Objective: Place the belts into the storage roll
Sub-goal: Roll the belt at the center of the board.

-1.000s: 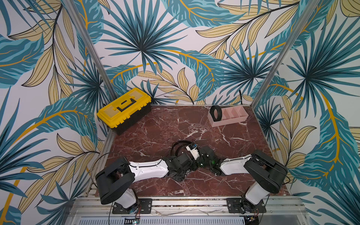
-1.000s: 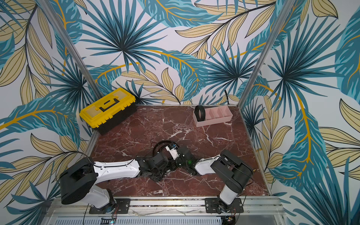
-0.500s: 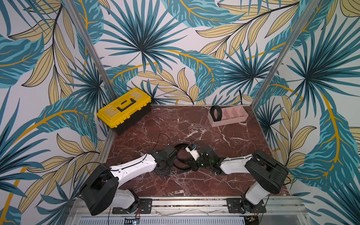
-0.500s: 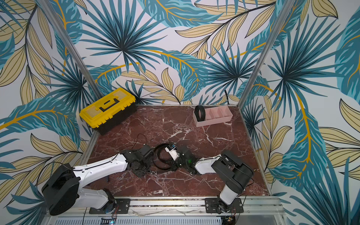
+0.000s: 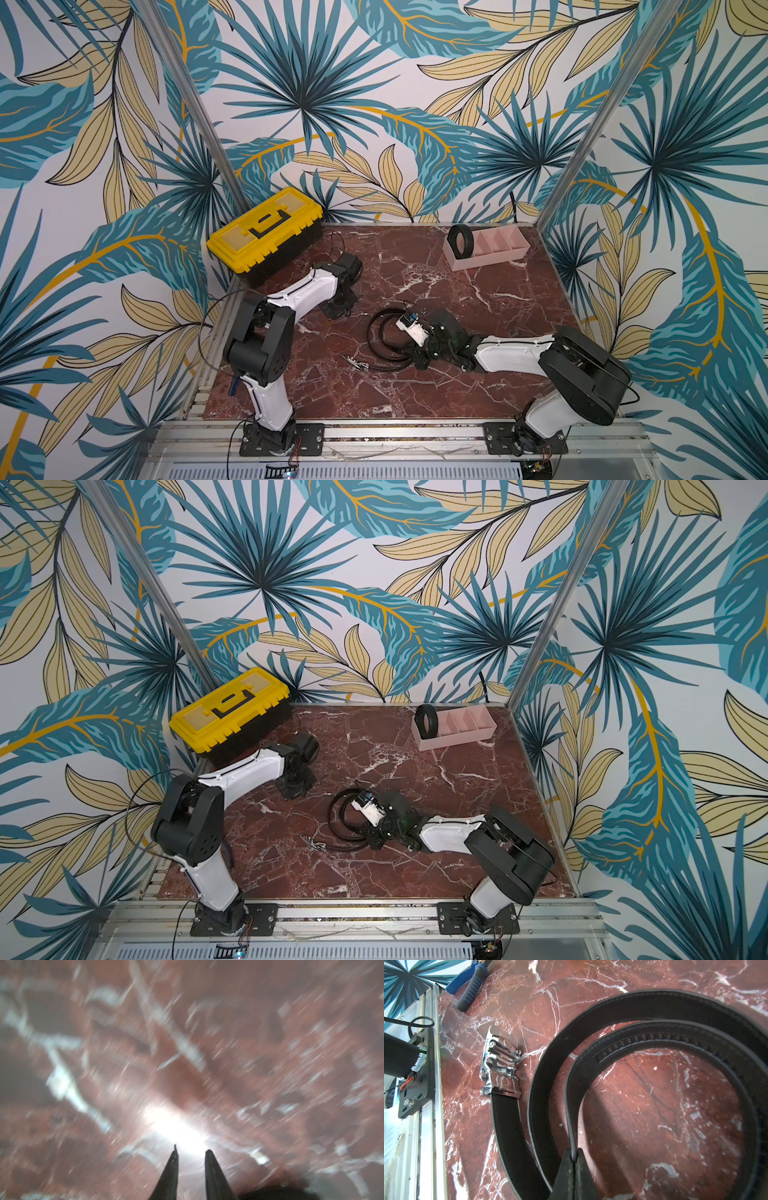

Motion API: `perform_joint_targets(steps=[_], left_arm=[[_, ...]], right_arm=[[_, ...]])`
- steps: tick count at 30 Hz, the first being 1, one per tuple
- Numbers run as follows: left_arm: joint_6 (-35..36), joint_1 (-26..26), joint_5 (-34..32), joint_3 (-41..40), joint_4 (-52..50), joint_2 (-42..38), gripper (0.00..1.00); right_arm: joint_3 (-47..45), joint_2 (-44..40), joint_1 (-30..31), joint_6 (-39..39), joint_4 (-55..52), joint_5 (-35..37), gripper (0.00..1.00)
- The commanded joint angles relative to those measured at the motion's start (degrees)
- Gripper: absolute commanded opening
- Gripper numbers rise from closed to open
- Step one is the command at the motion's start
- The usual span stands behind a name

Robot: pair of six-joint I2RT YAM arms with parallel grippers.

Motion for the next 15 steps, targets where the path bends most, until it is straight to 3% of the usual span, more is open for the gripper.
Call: perform_joint_targets(steps=[1,7,8,11,15], left_arm=[[5.9,1.1,1.4,5.4,-4.6,2.0,0.37],[-5.6,-1.7,4.2,-15.1,-4.8,-19.8,0.92],[-6.3,-2.3,6.4,-17.3,-5.0,-23.1,0.97],[-10.6,-5.4,8.0,-22.7,-8.7,-31.5,1.00],[-22.8,-13.0,9.1,-27.6,-9.9,-36.8,1.00]], right_arm=[[-1.1,-0.2,0.4,0.1,-4.4,0.4,0.00],[-0.6,-0.1,0.4,1.6,-3.9,0.6,0.00],[-0.8,0.0,0.4,2.0,-3.5,0.6,0.00],[-1.5,0.0,0.4,3.0,-2.7,0.6,0.00],[-1.7,0.1,0.4,3.5,-2.3,0.1,0.00]])
